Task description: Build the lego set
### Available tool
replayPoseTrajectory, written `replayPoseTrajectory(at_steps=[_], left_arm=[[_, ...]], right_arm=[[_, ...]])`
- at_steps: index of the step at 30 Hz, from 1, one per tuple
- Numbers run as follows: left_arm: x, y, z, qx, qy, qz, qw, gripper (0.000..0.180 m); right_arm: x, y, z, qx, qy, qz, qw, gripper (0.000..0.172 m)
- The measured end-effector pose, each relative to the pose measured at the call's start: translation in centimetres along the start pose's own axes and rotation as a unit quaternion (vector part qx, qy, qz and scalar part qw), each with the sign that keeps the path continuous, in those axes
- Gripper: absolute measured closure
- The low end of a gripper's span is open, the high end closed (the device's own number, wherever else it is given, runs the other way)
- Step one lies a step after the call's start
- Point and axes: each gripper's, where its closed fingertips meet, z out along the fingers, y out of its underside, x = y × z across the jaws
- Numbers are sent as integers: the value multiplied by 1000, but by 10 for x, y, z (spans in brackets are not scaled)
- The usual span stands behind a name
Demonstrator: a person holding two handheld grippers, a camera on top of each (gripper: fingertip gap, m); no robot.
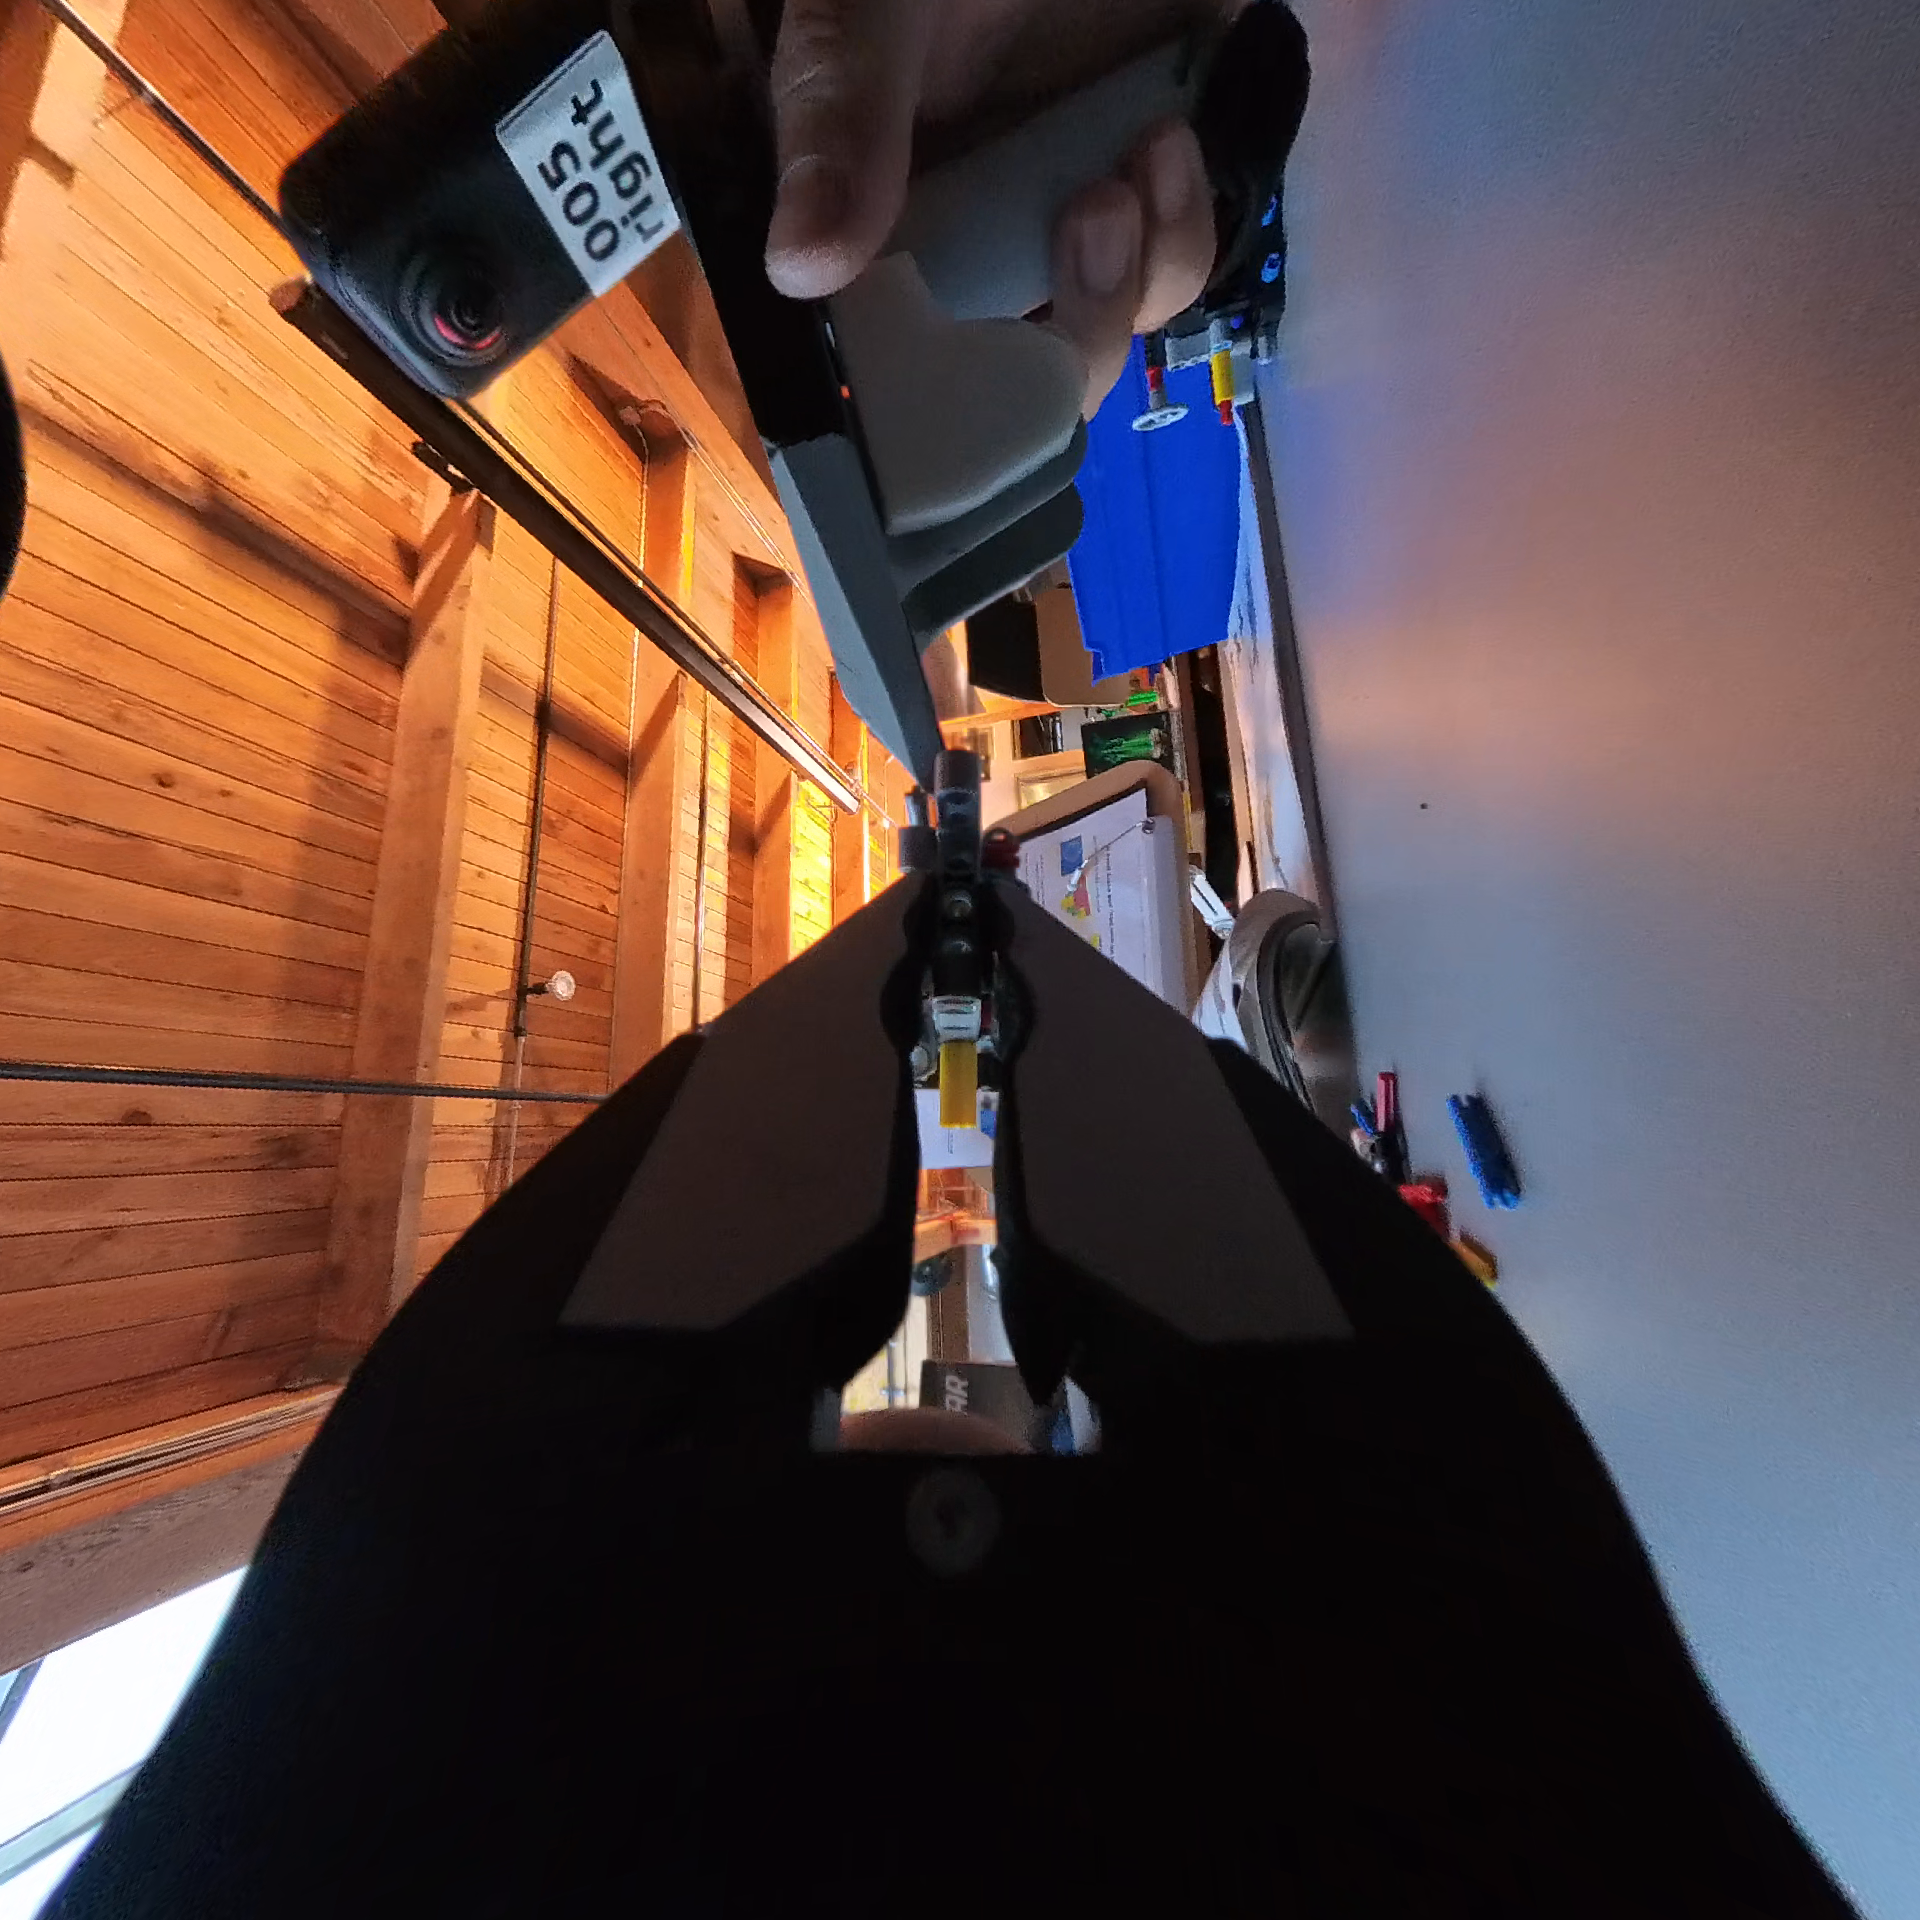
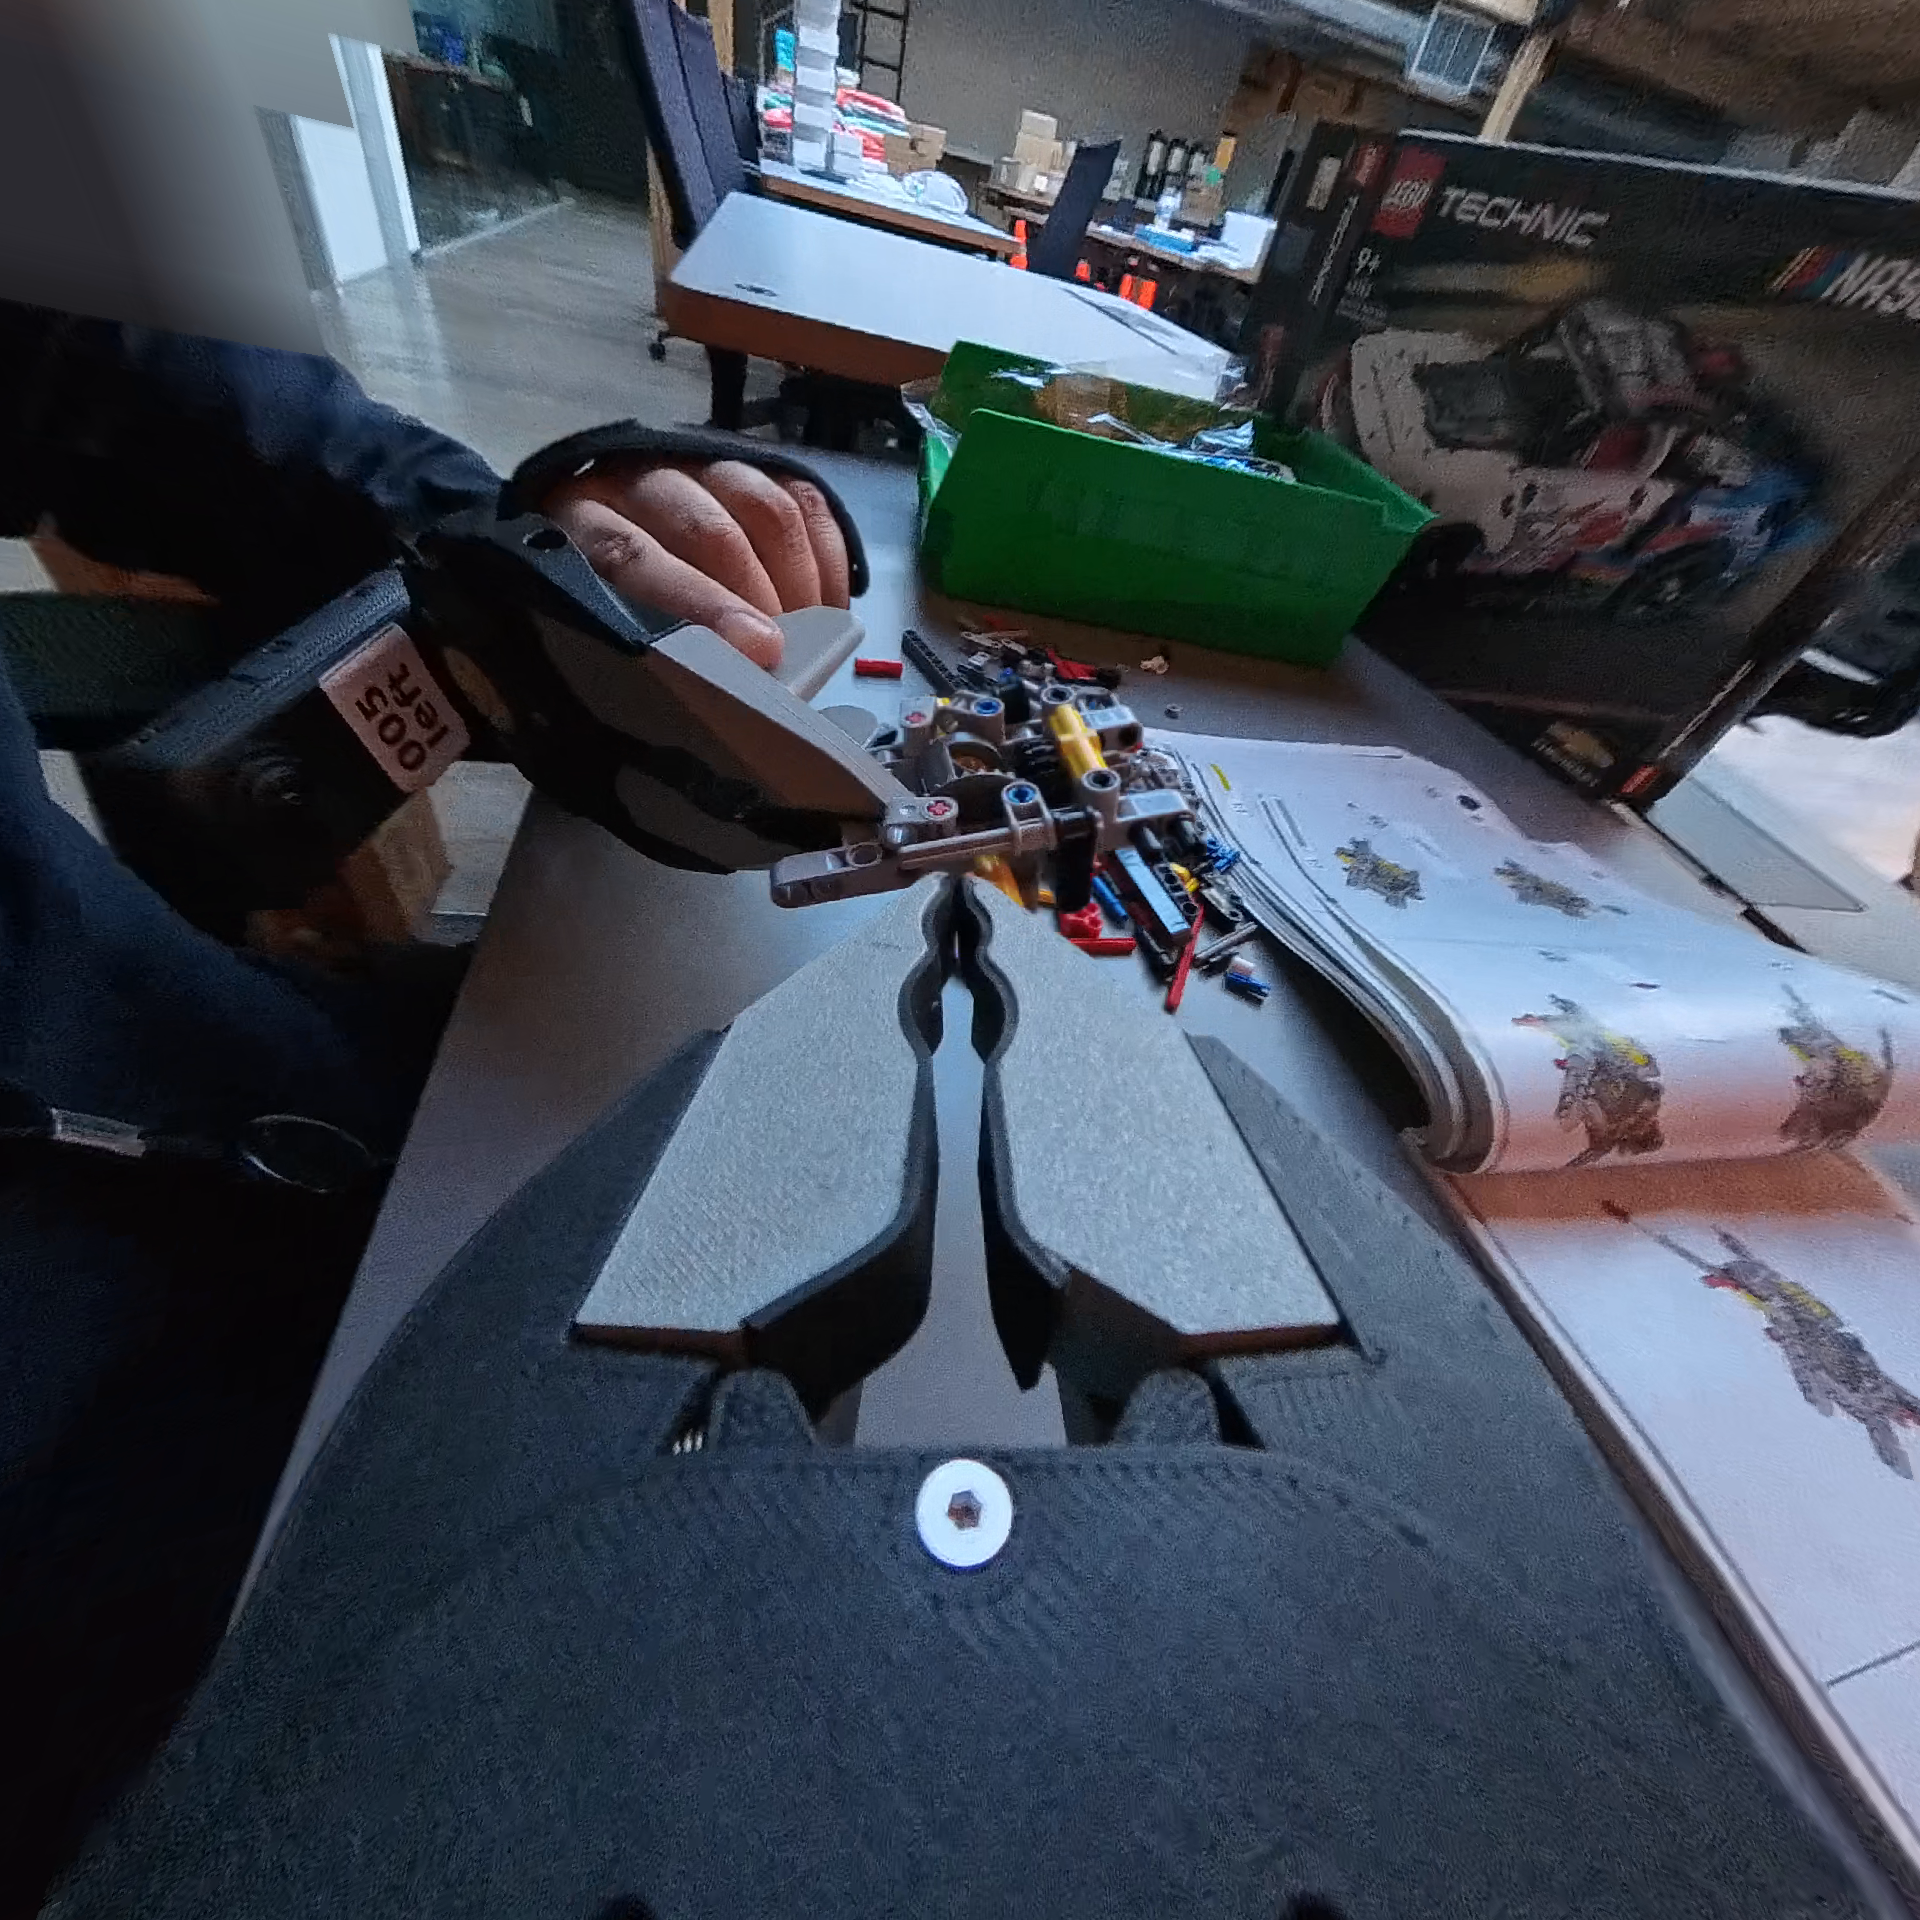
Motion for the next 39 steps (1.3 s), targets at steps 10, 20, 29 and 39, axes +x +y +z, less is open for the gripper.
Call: replayPoseTrajectory(at_steps=[10,20,29,39], left_arm=[[3,7,4,-4,-10,-23,1000,177],[8,10,7,-2,2,-55,998,176],[6,11,7,-3,-5,-50,999,176],[0,10,6,0,-24,-43,999,176]], right_arm=[[2,5,-1,12,-10,24,1000,172],[8,20,-3,-8,-39,58,998,172],[22,24,-4,-20,1,61,998,172],[62,50,3,-107,124,143,976,100]])
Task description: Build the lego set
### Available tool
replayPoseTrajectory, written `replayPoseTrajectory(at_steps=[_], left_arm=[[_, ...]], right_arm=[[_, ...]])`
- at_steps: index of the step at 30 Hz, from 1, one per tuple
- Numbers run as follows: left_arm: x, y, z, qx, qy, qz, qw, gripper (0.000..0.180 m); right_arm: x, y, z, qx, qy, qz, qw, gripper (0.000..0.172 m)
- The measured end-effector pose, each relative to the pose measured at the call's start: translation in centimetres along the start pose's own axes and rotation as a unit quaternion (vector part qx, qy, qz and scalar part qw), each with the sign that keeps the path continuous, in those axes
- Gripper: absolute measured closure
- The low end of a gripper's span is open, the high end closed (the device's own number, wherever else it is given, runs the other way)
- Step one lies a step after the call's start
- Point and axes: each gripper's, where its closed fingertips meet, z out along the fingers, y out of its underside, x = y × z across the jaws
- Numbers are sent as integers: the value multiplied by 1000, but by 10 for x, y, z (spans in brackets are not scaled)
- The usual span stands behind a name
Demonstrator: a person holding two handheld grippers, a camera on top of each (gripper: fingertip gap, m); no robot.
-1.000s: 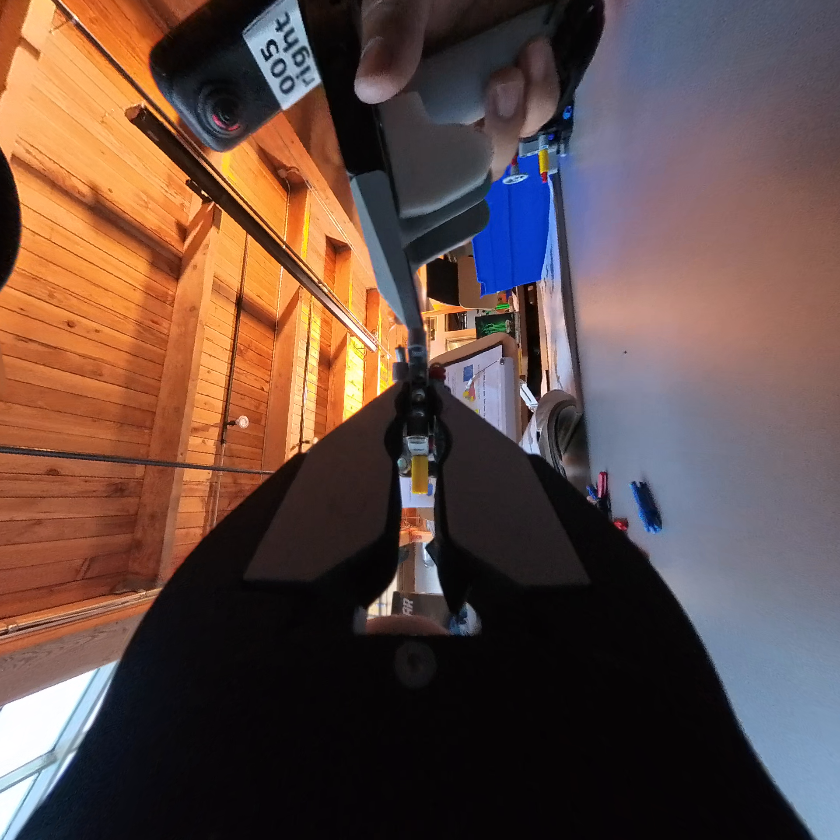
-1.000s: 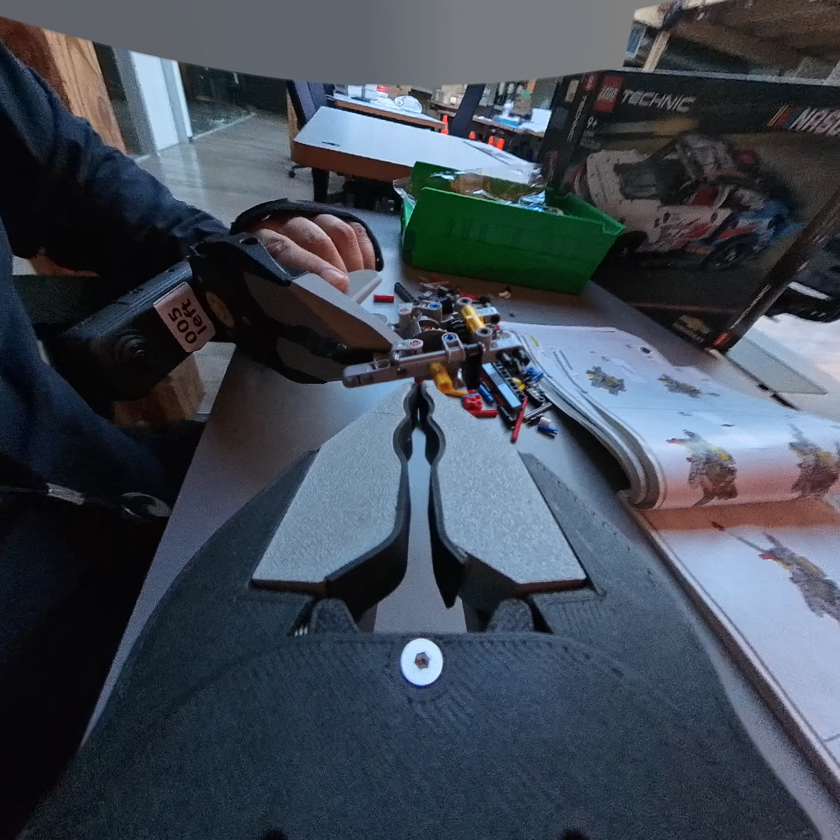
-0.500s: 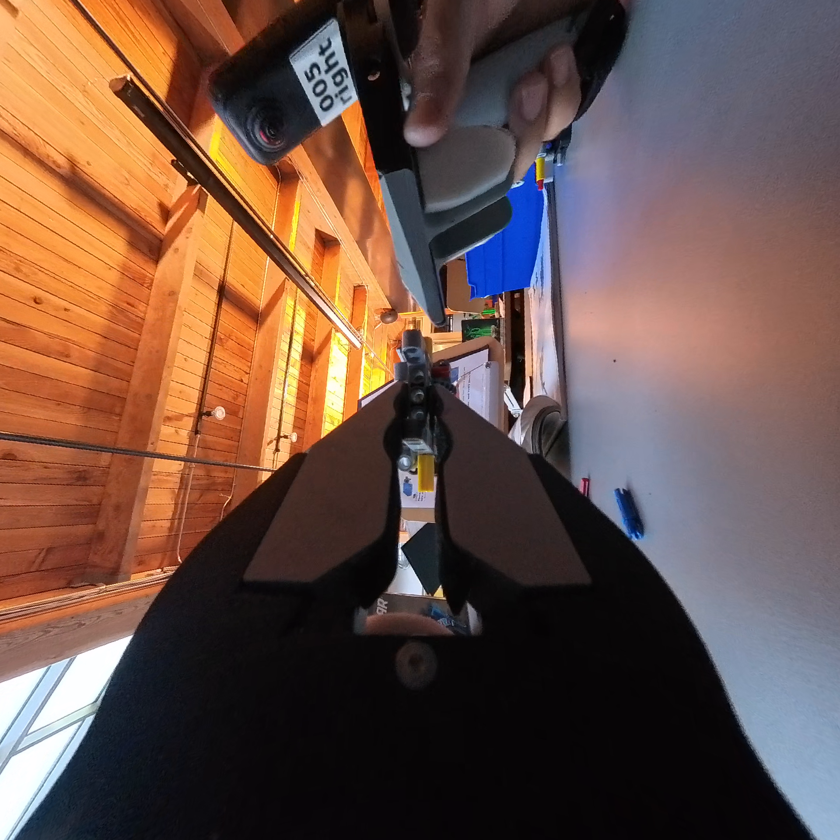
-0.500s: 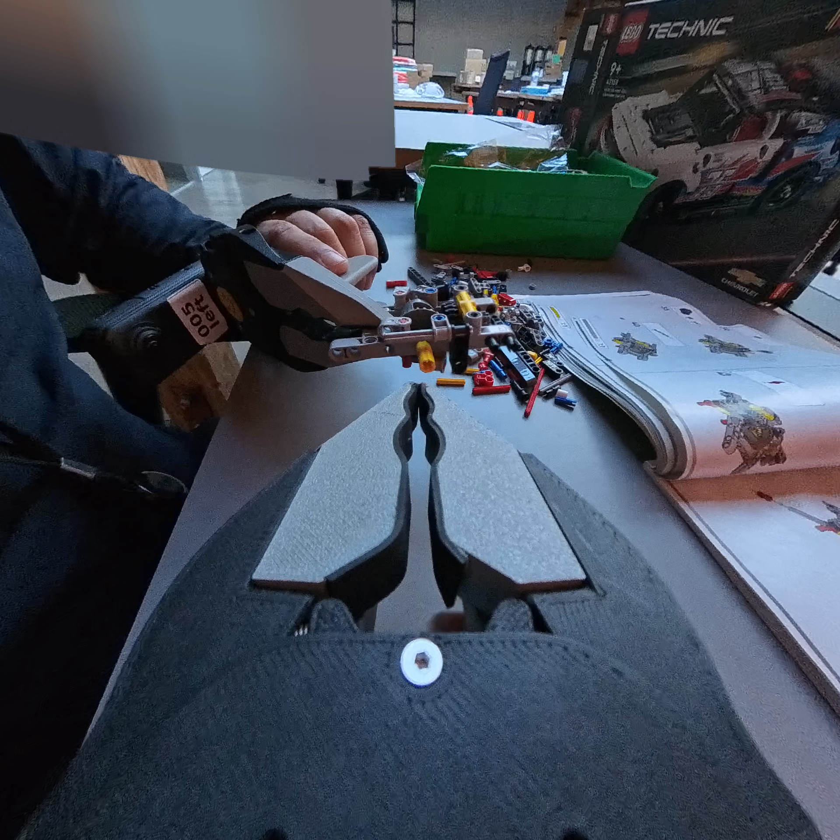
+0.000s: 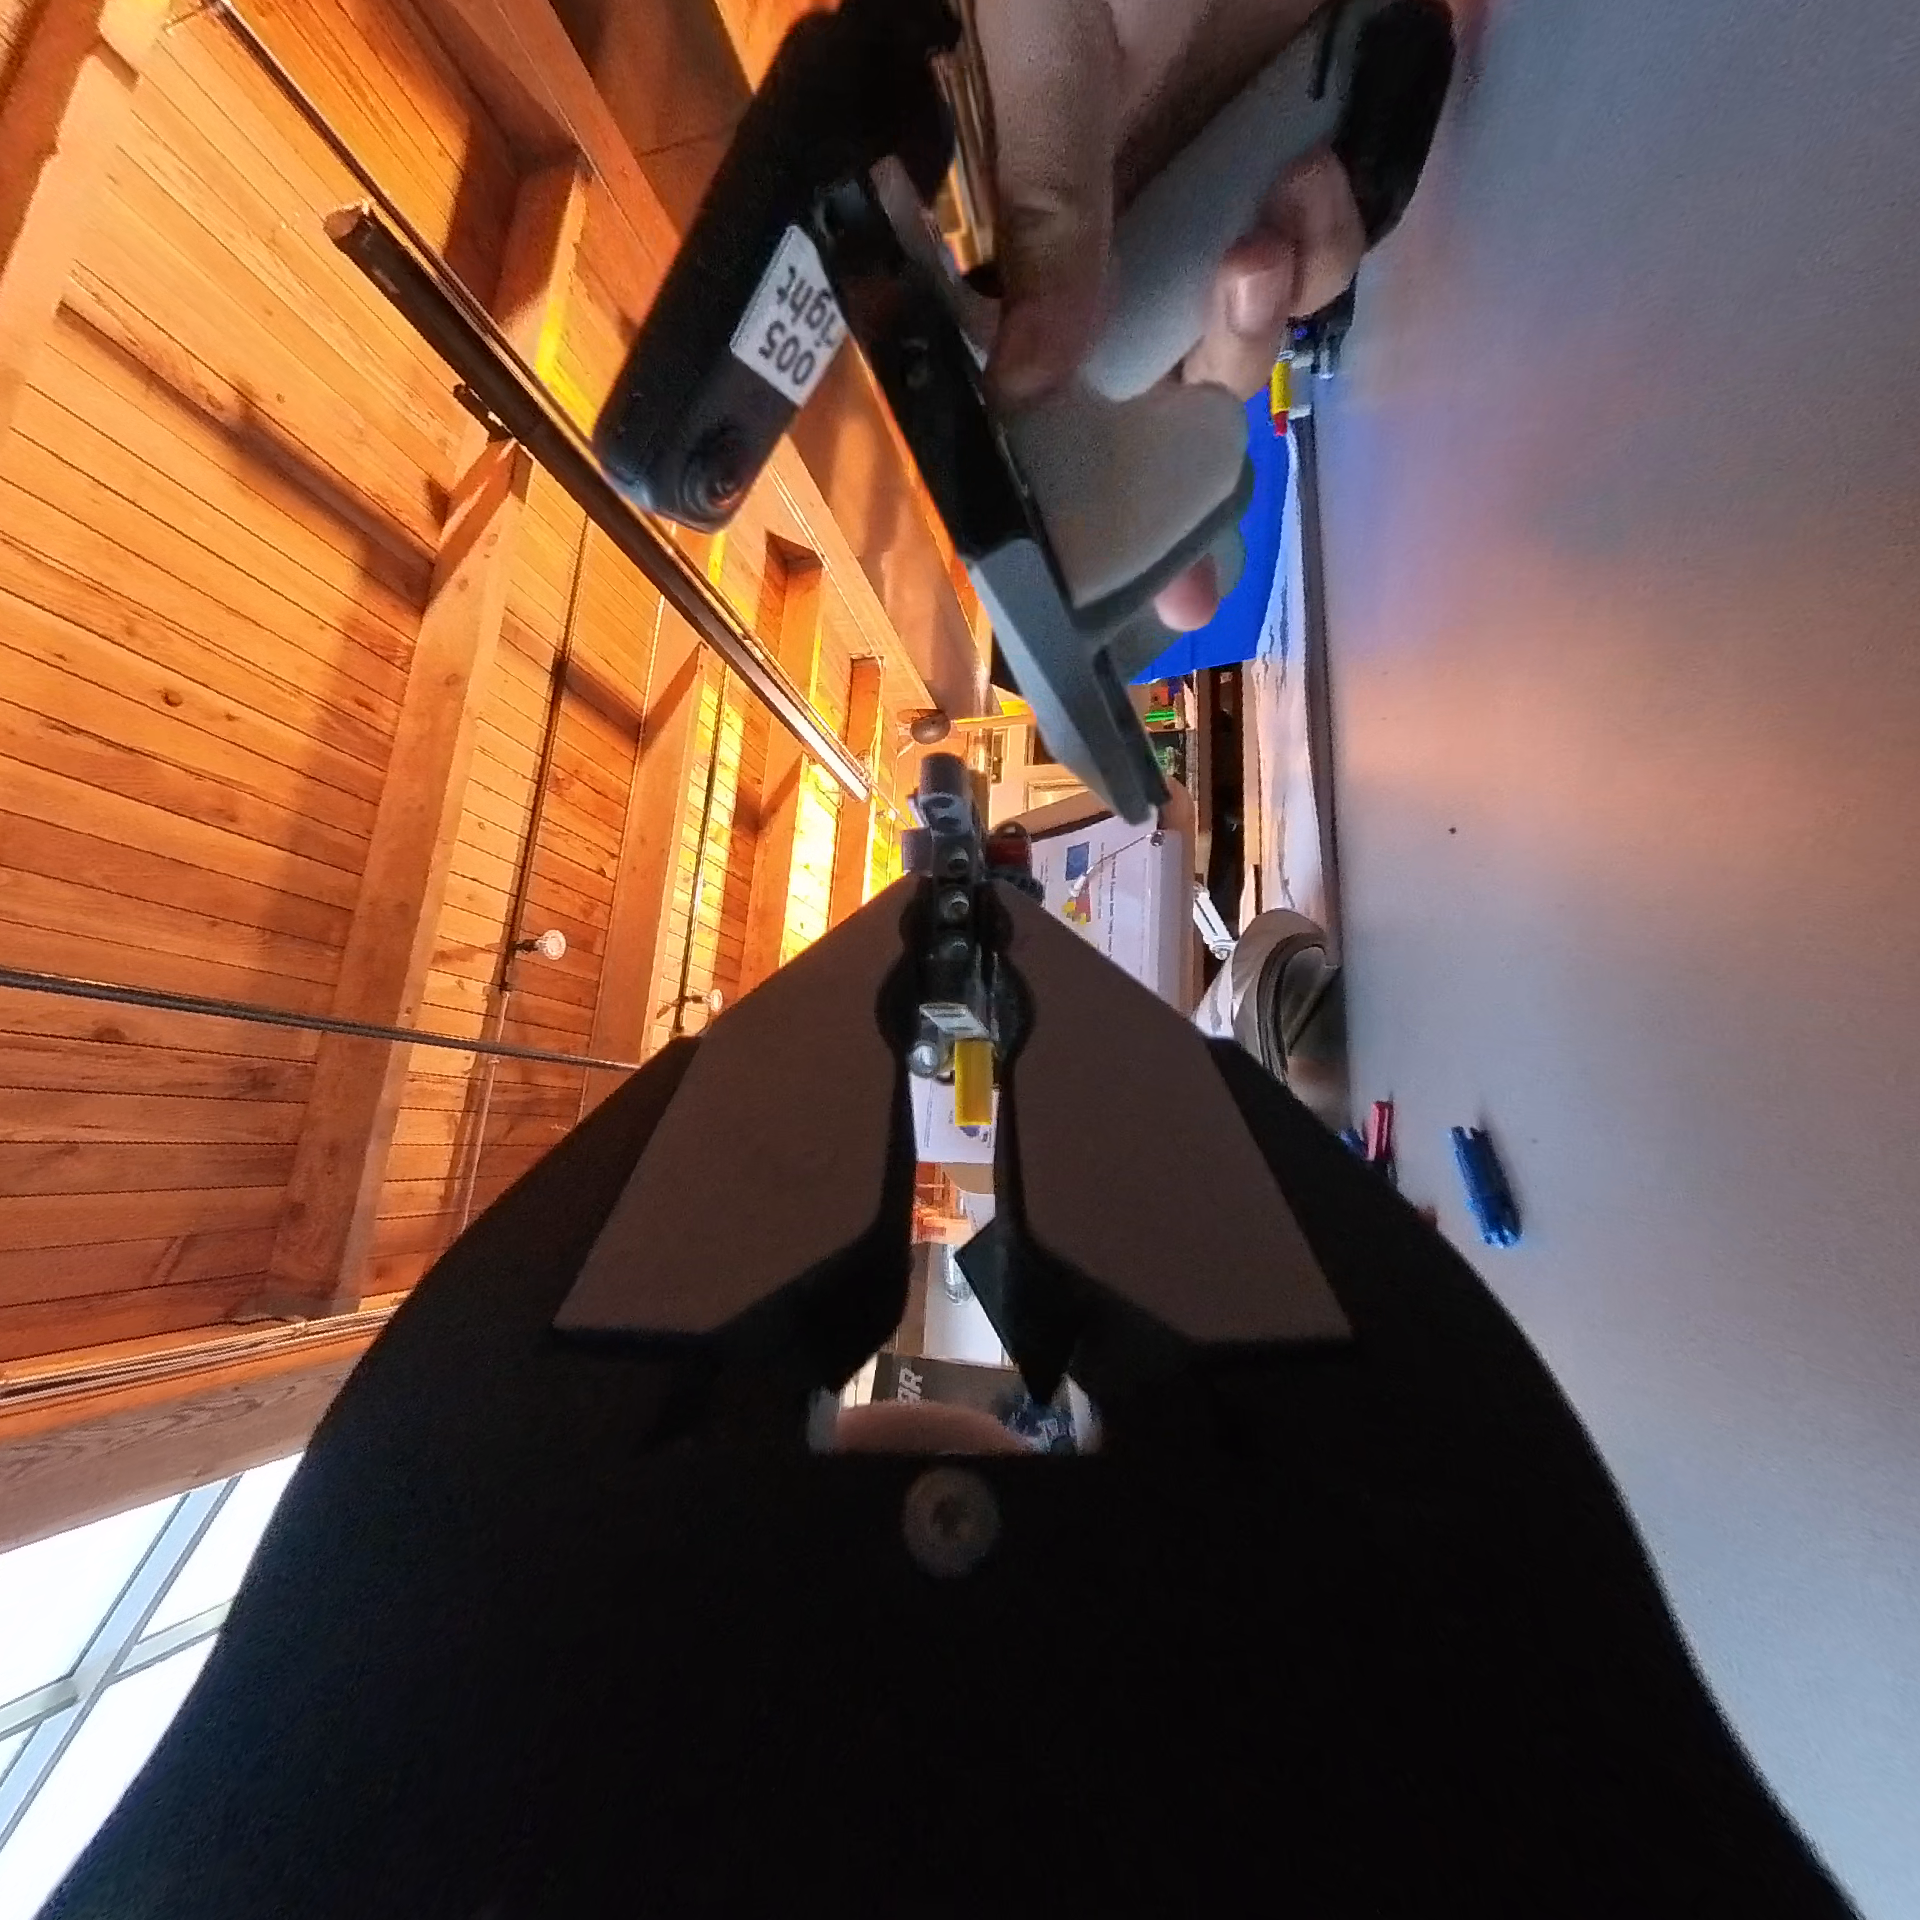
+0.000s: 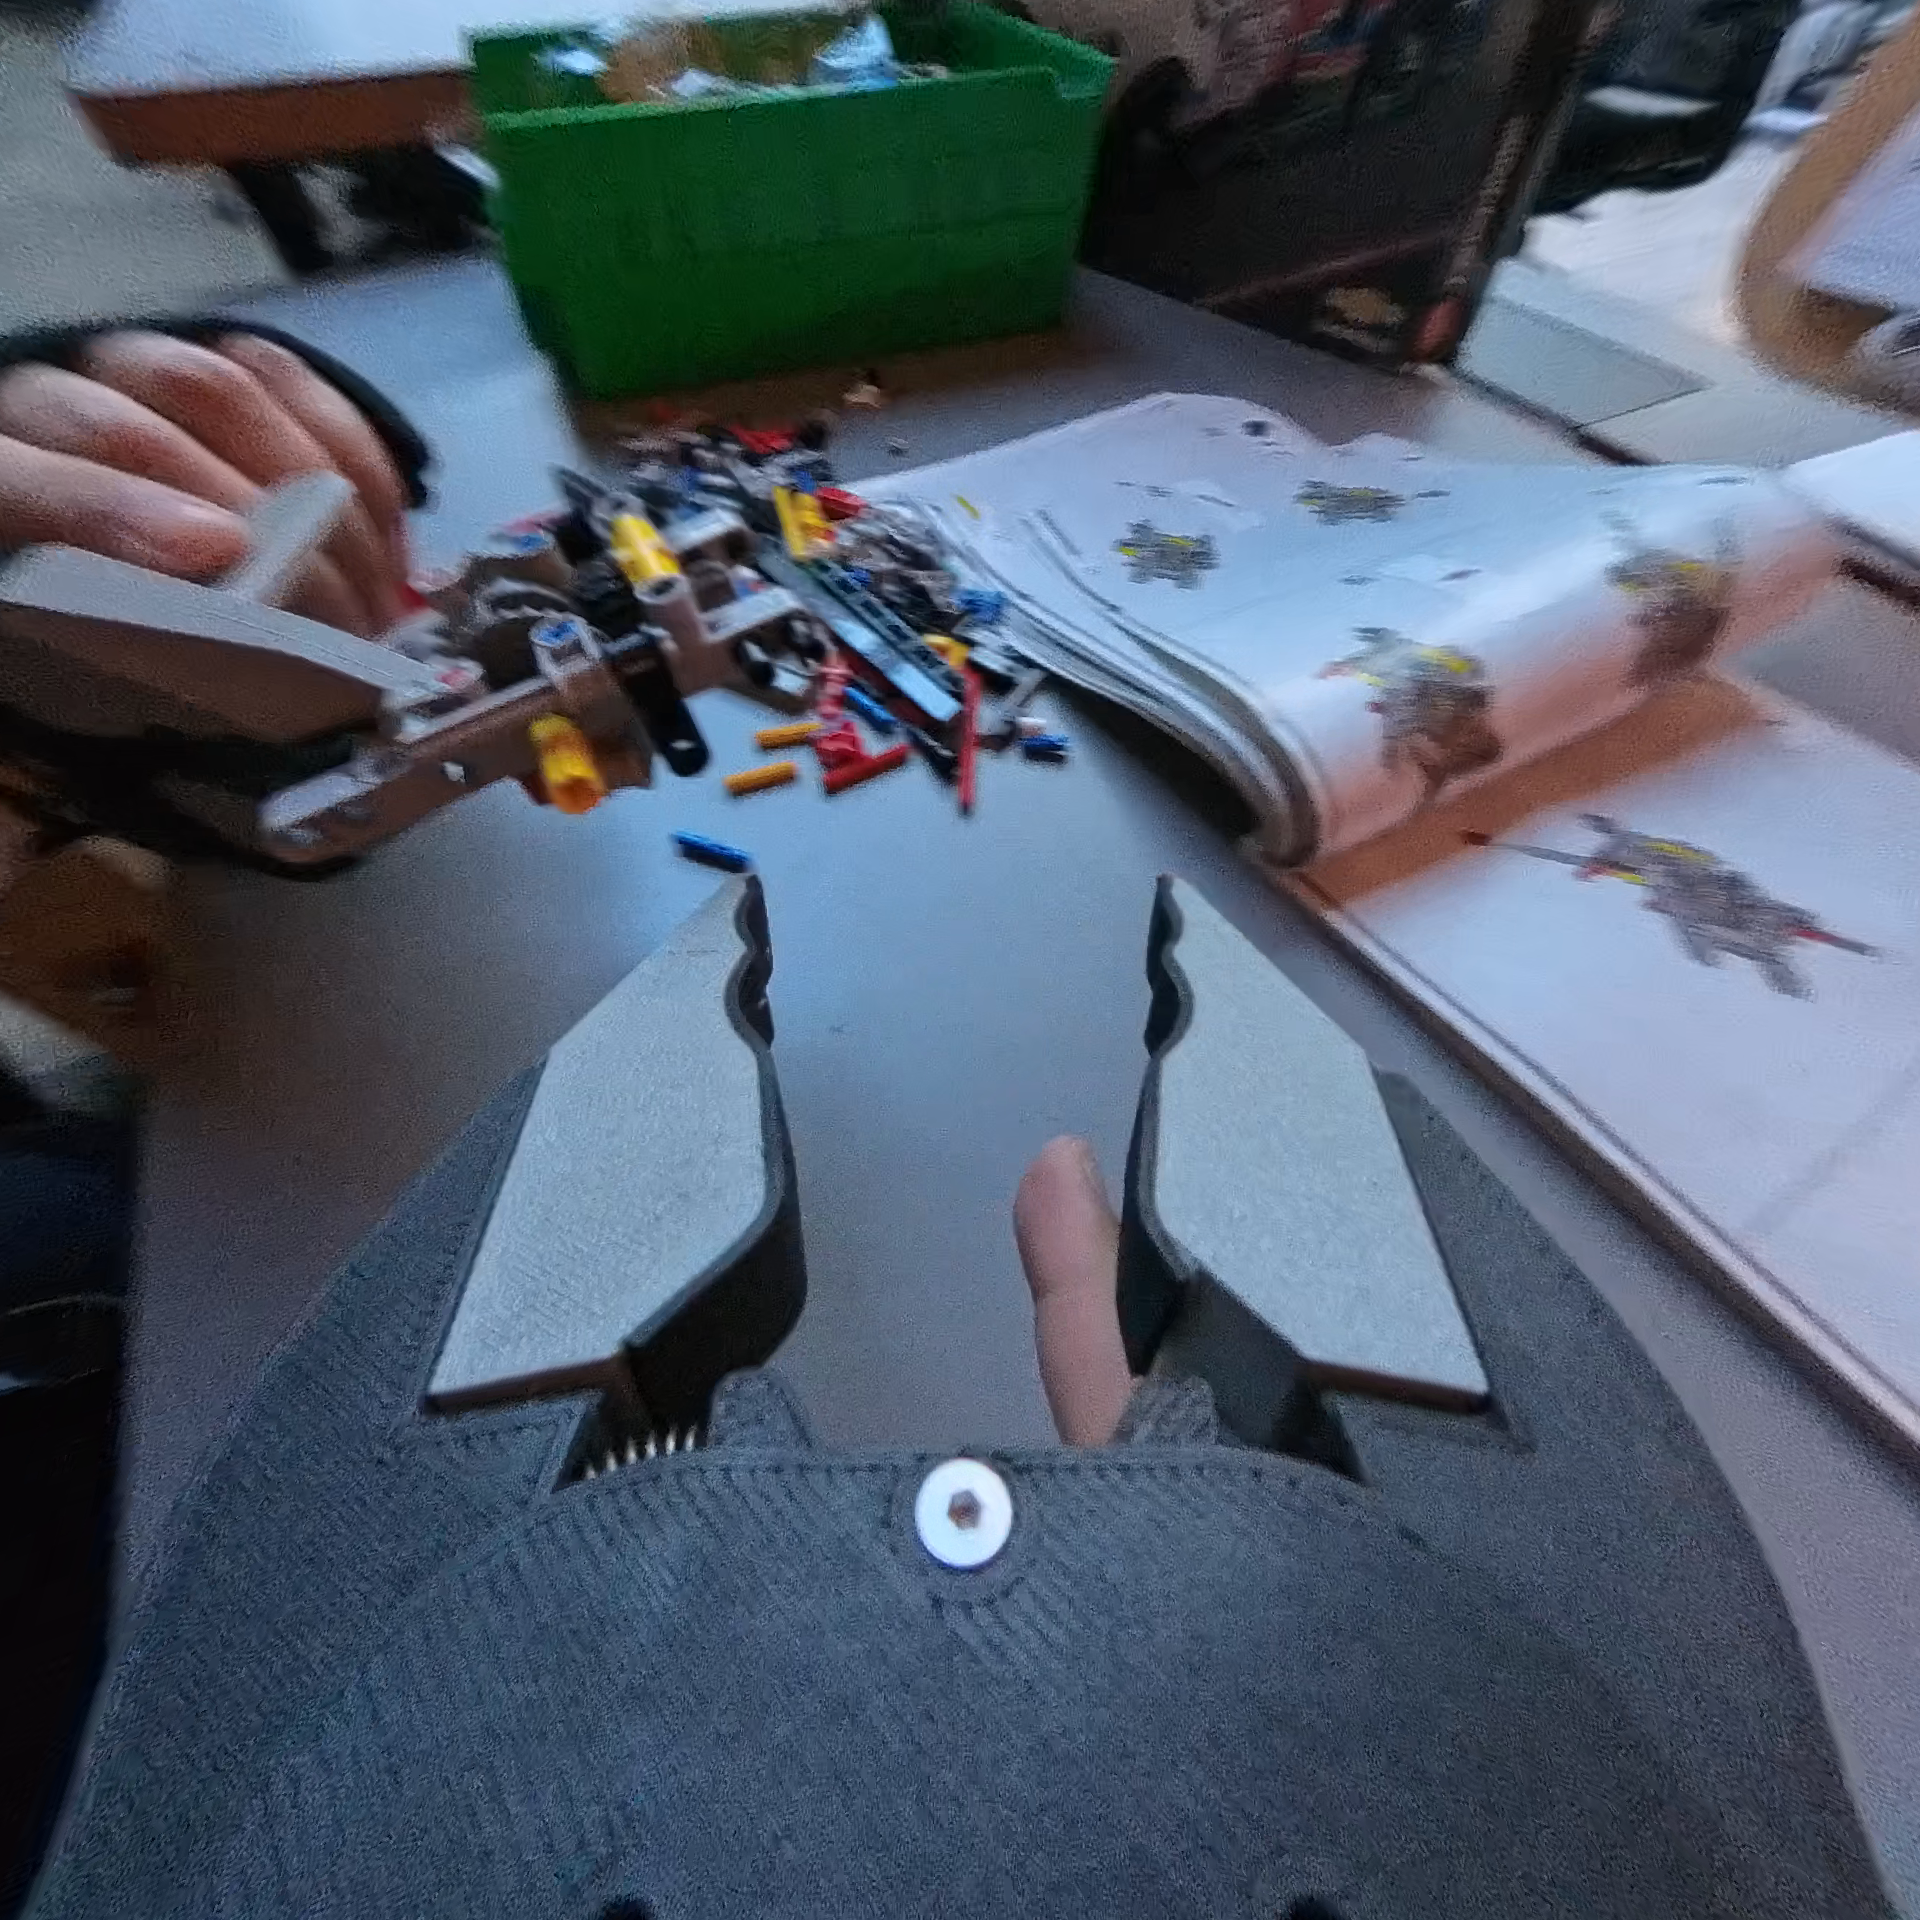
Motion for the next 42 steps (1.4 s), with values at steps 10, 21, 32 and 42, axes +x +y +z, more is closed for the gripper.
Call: replayPoseTrajectory(at_steps=[10,21,32,42], left_arm=[[-3,2,0,-2,-7,-5,1000,176],[-8,1,2,-14,-14,-9,1000,176],[-18,-7,-2,2,-33,-13,999,176],[-19,-12,-5,11,-34,-12,999,176]], right_arm=[[-32,-37,-33,144,-148,7,978,116],[-67,-45,-25,168,-182,-8,969,137],[-56,-51,-27,189,-140,-17,972,114],[-69,-50,-28,187,-163,-47,967,132]])
